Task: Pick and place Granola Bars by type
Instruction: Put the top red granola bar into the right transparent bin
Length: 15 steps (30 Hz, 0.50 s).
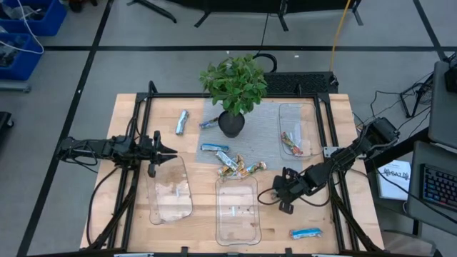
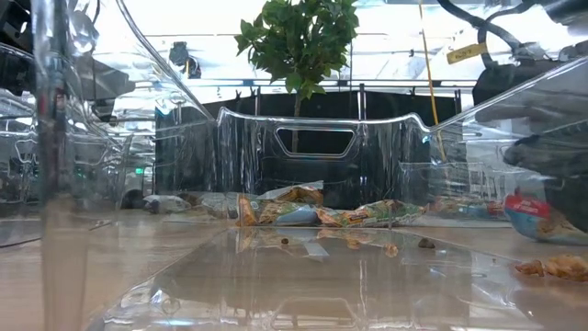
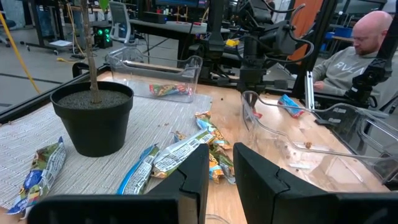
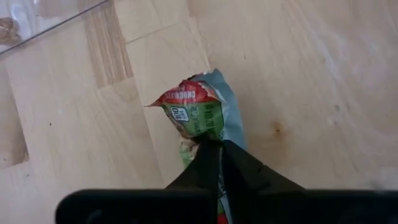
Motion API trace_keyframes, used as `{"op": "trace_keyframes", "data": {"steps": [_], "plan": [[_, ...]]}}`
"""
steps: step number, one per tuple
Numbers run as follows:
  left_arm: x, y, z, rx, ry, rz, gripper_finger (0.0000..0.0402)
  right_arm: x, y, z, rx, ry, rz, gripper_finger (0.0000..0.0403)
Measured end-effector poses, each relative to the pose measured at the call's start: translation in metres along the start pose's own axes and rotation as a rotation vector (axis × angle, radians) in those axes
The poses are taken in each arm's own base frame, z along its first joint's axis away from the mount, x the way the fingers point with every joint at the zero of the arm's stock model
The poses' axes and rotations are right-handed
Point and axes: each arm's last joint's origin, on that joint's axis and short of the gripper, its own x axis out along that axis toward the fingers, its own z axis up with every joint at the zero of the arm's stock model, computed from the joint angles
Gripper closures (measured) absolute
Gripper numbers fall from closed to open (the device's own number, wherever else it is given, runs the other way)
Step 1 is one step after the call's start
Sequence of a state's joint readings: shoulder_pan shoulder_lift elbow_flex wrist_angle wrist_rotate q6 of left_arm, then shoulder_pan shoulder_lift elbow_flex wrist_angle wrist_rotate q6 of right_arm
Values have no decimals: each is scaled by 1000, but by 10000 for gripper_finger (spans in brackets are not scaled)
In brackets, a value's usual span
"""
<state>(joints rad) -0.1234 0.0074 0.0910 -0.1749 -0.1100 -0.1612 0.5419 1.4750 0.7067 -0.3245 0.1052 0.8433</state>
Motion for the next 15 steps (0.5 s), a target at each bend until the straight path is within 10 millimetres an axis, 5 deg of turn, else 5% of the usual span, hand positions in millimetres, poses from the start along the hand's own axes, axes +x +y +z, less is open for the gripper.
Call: {"op": "trace_keyframes", "data": {"steps": [15], "plan": [[0, 0, 0, 0, 0, 0, 325, -39, -13, 1, -18, -104, -94, 402]]}}
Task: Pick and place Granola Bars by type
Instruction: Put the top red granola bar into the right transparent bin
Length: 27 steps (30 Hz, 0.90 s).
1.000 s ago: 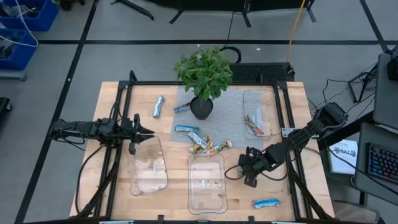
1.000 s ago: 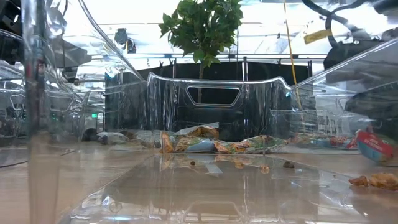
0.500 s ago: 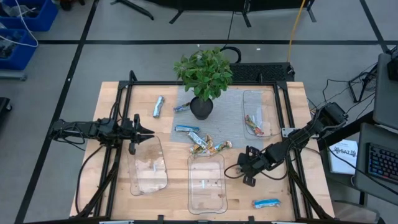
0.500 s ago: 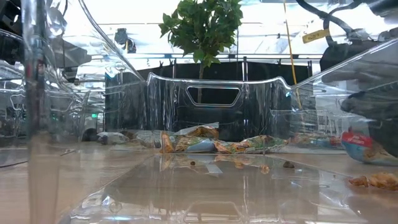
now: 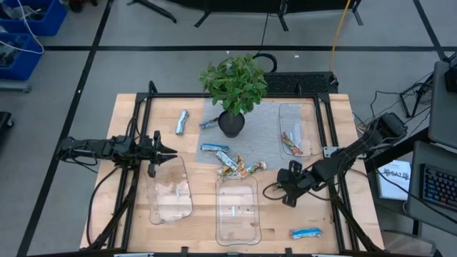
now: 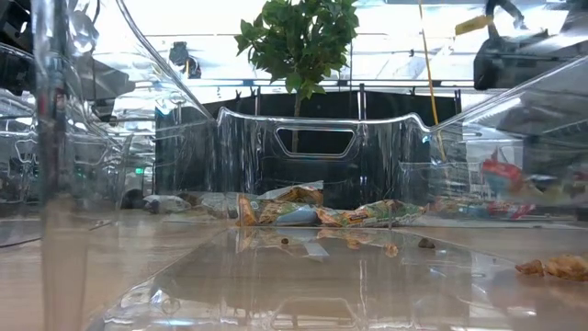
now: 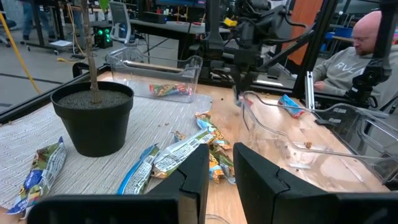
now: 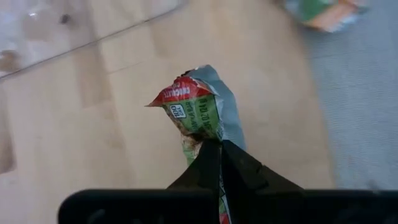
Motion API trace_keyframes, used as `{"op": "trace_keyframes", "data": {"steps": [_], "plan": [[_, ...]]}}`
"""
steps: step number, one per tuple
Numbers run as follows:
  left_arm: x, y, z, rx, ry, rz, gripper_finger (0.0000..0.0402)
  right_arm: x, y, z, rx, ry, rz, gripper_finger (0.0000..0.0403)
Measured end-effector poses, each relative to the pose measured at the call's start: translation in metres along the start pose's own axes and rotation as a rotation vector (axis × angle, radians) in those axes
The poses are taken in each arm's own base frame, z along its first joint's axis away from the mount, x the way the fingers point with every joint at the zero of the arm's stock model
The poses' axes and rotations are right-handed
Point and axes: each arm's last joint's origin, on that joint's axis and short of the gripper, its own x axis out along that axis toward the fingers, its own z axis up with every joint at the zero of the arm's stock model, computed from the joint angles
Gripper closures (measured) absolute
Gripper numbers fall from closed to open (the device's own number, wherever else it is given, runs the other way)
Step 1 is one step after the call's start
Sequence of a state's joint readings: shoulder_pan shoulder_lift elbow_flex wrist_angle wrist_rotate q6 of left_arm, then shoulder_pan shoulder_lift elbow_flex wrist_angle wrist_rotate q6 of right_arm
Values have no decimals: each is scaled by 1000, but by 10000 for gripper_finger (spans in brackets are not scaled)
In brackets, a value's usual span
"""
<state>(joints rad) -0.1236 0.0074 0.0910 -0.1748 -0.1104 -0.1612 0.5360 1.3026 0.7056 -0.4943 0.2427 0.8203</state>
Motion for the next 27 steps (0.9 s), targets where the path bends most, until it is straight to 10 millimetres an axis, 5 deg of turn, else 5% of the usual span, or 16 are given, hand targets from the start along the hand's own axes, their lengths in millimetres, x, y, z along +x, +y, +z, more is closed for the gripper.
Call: {"op": "trace_keyframes", "data": {"steps": [6, 14, 27], "plan": [[0, 0, 0, 0, 0, 1, 325, -10, -24, -13, 53, 1, -14, 403], [0, 0, 0, 0, -1, 3, 325, 1, -51, -41, 104, -86, 89, 403], [0, 0, 0, 0, -1, 3, 325, 3, -45, -35, -29, -398, 278, 403]]}}
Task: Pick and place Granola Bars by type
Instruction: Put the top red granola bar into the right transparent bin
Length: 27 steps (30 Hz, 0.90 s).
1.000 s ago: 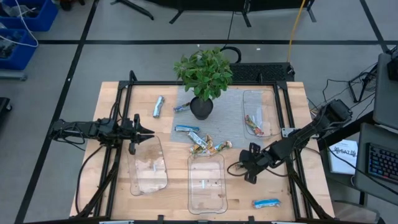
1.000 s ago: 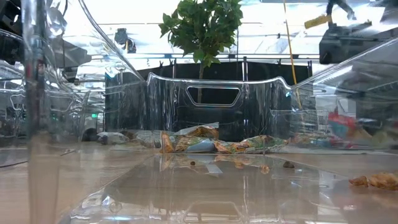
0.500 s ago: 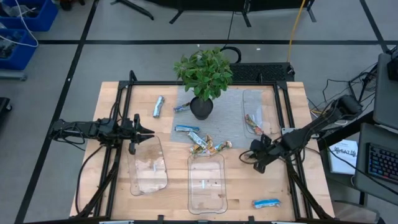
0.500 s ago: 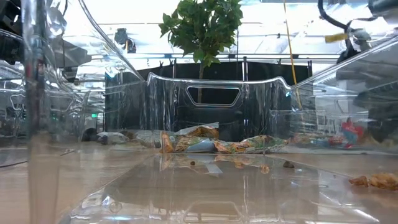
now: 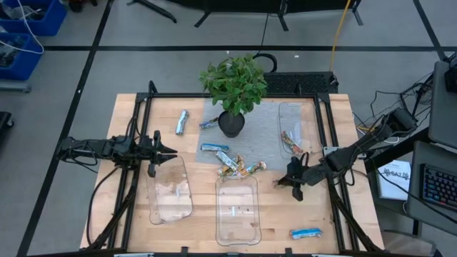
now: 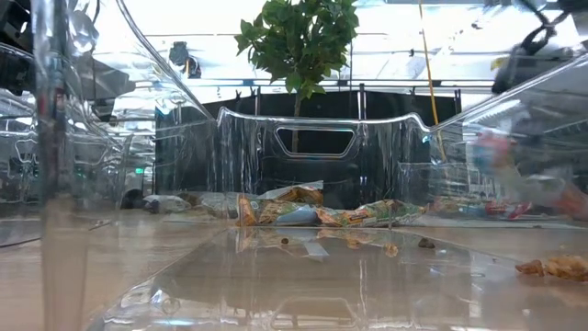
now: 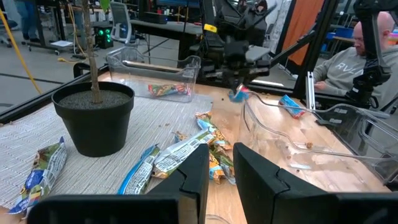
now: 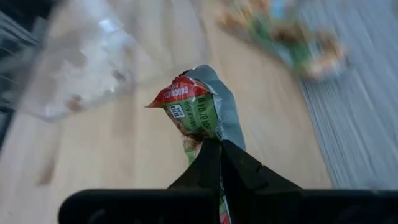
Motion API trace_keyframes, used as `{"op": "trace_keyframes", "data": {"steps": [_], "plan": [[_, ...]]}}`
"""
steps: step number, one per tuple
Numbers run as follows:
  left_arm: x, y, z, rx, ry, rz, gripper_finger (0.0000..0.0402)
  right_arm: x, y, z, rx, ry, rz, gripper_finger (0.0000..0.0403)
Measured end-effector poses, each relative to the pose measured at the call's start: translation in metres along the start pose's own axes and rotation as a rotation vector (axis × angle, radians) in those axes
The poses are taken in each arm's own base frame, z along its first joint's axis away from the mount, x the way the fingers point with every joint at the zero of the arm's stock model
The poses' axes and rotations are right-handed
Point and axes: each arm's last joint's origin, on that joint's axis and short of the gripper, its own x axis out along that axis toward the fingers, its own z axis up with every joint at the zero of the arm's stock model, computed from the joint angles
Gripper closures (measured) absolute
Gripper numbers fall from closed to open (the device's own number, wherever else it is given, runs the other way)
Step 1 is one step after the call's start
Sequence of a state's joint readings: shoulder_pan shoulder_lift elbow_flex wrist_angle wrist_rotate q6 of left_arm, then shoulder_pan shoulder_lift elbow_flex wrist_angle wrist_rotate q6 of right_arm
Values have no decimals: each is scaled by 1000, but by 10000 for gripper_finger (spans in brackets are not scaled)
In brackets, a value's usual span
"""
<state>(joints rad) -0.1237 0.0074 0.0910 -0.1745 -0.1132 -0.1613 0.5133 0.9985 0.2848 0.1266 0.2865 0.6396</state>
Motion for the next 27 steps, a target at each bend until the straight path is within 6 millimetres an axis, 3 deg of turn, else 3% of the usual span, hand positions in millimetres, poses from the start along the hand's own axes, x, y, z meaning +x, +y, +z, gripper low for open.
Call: {"op": "trace_keyframes", "data": {"steps": [6, 13, 21, 27], "plan": [[0, 0, 0, 0, 0, 0, 325, -3, 10, 18, -195, -215, 49, 403], [0, 0, 0, 0, 0, 1, 325, -10, 6, 39, -385, -406, -69, 403], [0, 0, 0, 0, 0, 1, 325, -24, -14, 54, -409, -412, -38, 403], [0, 0, 0, 0, 0, 1, 325, -55, -26, 66, -432, -527, -74, 403]]}}
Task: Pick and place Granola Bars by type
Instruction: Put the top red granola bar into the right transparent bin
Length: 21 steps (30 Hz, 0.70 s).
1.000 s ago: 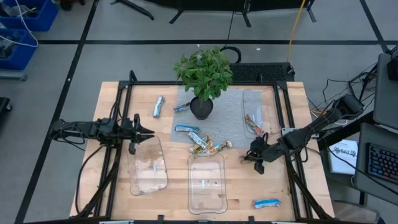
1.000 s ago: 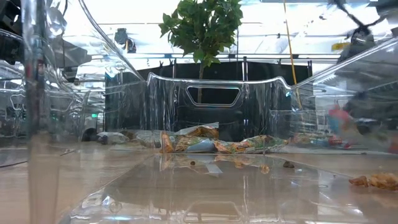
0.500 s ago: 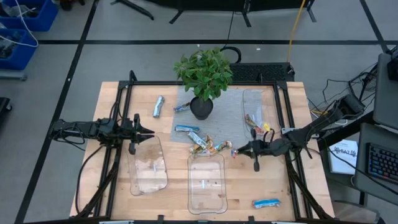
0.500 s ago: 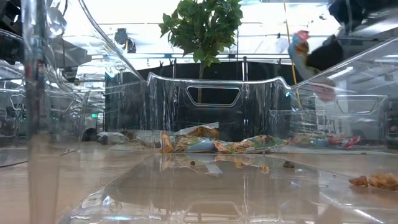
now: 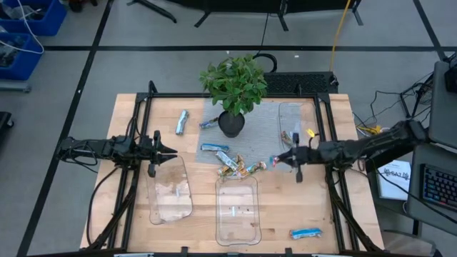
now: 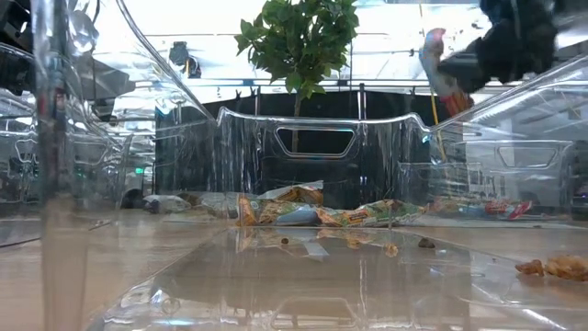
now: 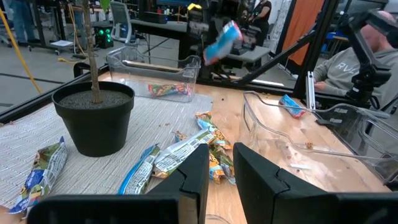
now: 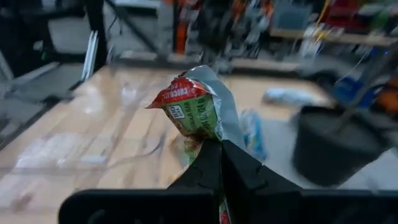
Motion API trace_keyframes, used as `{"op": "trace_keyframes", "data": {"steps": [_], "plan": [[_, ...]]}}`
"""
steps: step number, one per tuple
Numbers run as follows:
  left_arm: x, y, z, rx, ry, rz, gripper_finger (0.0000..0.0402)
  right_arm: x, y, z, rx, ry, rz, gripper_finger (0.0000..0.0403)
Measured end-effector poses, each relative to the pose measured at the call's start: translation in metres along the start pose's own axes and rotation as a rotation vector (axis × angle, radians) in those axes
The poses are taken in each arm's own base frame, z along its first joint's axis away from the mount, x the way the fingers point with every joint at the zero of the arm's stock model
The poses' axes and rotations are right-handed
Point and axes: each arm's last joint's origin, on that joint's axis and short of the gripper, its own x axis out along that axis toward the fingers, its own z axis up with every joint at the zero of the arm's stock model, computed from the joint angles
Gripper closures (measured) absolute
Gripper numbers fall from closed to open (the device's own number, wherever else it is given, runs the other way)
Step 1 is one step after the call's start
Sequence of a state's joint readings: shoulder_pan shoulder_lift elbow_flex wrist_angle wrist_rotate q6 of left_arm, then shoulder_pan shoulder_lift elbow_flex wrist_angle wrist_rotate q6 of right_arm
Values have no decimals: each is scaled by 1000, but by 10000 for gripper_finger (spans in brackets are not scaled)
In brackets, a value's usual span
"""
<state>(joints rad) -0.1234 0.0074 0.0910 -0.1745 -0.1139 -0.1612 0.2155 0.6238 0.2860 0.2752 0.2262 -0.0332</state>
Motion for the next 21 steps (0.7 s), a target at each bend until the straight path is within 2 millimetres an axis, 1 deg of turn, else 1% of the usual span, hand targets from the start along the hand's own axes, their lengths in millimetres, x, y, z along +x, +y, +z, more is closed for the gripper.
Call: {"op": "trace_keyframes", "data": {"steps": [2, 5, 9, 12, 16, 21], "plan": [[0, 0, 0, 0, 0, 0, 325, -10, -7, 9, -15, -39, -13, 403], [0, 0, 0, 0, 0, 0, 325, -25, -16, 21, -35, -28, -69, 403], [0, 0, 0, 0, 0, 0, 325, -40, -28, 32, -46, -2, -232, 403], [0, 0, 0, 0, 0, 0, 325, -45, -36, 40, -18, 20, -371, 403], [0, 0, 0, 0, 0, -1, 325, -49, -46, 44, 66, 94, -546, 403], [0, 0, 0, 0, 0, -1, 325, -53, -55, 45, 208, 224, -639, 403]]}}
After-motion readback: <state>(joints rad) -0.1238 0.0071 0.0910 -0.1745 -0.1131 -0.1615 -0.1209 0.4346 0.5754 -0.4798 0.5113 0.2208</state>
